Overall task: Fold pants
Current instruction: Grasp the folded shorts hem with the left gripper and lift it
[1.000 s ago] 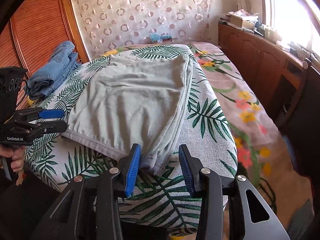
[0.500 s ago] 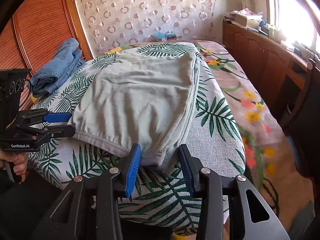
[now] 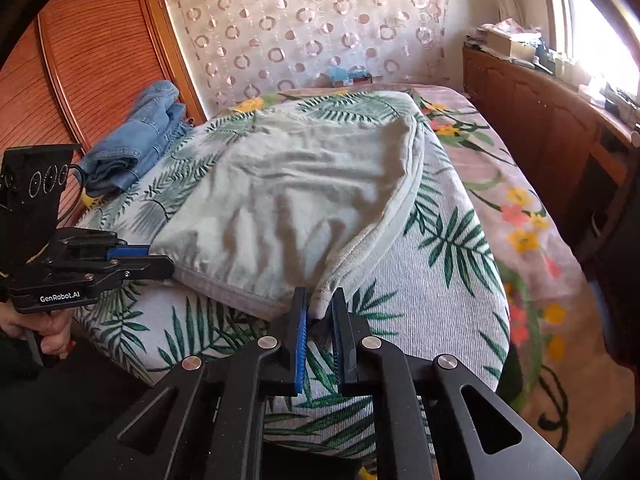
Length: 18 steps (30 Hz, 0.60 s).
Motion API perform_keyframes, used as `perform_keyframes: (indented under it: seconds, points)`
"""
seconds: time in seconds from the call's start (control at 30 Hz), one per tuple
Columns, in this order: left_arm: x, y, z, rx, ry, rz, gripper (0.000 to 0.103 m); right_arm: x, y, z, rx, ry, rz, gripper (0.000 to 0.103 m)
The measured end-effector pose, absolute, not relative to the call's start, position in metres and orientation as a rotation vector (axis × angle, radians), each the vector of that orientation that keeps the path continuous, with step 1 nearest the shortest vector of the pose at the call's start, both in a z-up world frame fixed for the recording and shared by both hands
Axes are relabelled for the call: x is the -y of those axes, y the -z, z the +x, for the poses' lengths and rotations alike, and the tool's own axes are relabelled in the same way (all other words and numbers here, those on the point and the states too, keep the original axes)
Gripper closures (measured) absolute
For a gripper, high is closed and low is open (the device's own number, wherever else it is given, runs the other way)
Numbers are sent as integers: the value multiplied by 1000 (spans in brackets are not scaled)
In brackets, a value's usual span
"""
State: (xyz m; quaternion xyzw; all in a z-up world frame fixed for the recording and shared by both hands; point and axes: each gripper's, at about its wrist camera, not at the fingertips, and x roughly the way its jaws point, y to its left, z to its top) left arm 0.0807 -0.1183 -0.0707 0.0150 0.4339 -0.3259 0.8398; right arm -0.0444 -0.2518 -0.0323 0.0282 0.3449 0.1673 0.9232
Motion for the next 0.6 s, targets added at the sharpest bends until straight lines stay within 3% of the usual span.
perform_keyframes:
  seconds: [0.6]
  points:
    - [78,-110,72,-558,629,19,92,239,-136,-70,-331,-453,1,94]
